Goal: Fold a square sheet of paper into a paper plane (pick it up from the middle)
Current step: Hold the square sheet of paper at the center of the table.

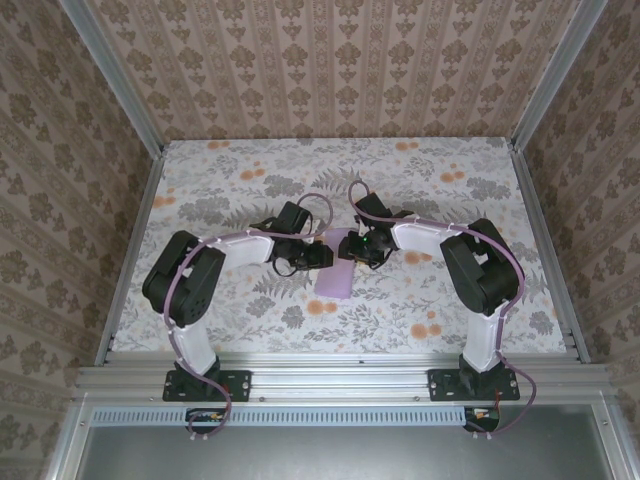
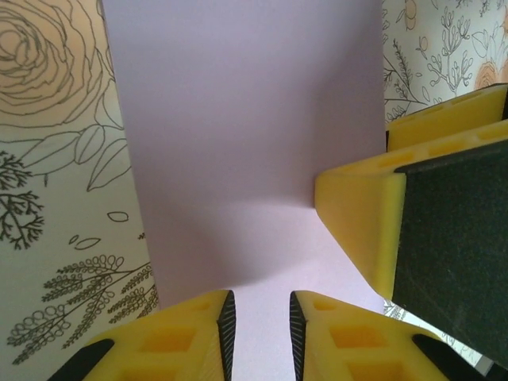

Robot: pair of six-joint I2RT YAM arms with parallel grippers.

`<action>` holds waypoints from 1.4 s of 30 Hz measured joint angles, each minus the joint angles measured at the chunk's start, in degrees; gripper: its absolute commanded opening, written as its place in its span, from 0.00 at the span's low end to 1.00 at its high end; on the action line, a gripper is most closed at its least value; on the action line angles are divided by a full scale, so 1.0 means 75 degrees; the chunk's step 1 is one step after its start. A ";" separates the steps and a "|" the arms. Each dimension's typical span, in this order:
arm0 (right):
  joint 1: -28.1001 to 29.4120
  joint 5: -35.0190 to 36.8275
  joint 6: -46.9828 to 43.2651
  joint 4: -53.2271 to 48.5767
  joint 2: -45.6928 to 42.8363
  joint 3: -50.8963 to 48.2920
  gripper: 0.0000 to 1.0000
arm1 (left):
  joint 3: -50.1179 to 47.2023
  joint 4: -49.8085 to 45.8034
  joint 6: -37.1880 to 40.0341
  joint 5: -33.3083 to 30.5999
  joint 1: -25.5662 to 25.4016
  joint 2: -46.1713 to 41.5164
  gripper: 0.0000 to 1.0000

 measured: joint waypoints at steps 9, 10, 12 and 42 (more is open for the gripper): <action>0.0000 0.0000 0.0000 0.0000 0.0003 0.0000 0.46 | -0.0003 0.0055 0.0006 -0.0012 0.0000 0.0163 0.24; 0.0000 0.0000 0.0000 0.0003 0.0003 0.0000 0.46 | -0.0003 0.0055 0.0009 -0.0015 0.0000 0.0163 0.23; 0.0000 0.0000 0.0000 0.0000 0.0003 0.0000 0.46 | -0.0003 0.0044 0.0015 -0.0044 0.0000 0.0163 0.23; -0.0396 0.0134 -0.0125 -0.0119 -0.1163 -0.0935 0.54 | 0.0353 -0.0513 0.0644 -0.0638 -0.0198 0.0414 0.22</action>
